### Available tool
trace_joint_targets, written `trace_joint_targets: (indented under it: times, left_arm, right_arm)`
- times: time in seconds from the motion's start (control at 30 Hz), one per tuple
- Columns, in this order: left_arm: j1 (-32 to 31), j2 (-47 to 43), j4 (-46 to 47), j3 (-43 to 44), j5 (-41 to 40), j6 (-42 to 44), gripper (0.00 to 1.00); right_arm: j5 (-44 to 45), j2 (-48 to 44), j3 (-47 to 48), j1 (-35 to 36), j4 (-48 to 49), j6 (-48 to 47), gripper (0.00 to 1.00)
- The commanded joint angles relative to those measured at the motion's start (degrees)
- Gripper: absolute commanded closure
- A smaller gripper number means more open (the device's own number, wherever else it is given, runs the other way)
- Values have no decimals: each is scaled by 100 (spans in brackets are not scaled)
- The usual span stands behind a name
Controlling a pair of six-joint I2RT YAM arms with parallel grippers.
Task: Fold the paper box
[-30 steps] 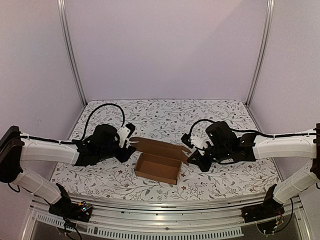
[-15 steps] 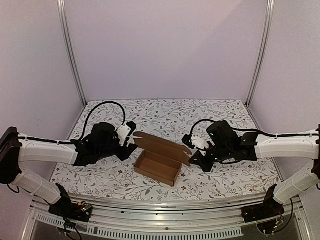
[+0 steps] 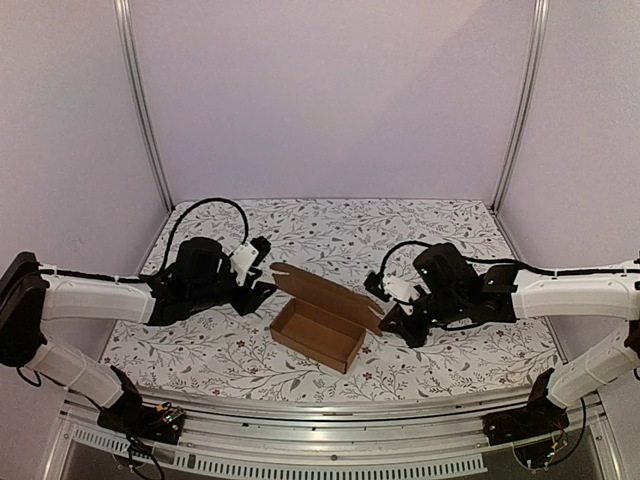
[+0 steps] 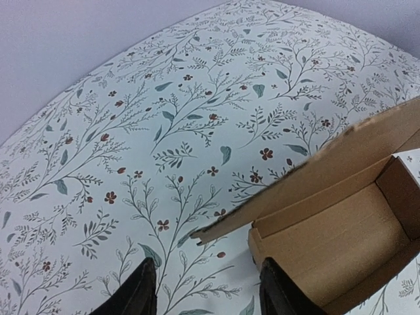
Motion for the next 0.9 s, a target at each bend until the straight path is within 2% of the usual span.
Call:
trace_joint_targets:
  times: [0.0,0.17,0.33,0.57,0.73,0.87]
  left_arm:
    - [336,190,304,59,682,179,46]
    - [486,470,471,173,1078,327,42]
    - [523,821,442,469,1612,462,42]
    - [617,1057,386,718,1948,644,43]
    - [699,1075,265,775,2201,635,48]
    - [731,1115,187,793,2389,609,60]
  right_arm:
    - [-28,-157,117,70,-251,-17,100]
    - [-25,-243,144,129,-361,29,100]
    - [23,-300,135,137,-389,41,100]
    - [80,-311,187,138,-468,23,100]
    - [135,-349,188,144,-497,14,100]
    - [157,-338,188,143,-497,31,100]
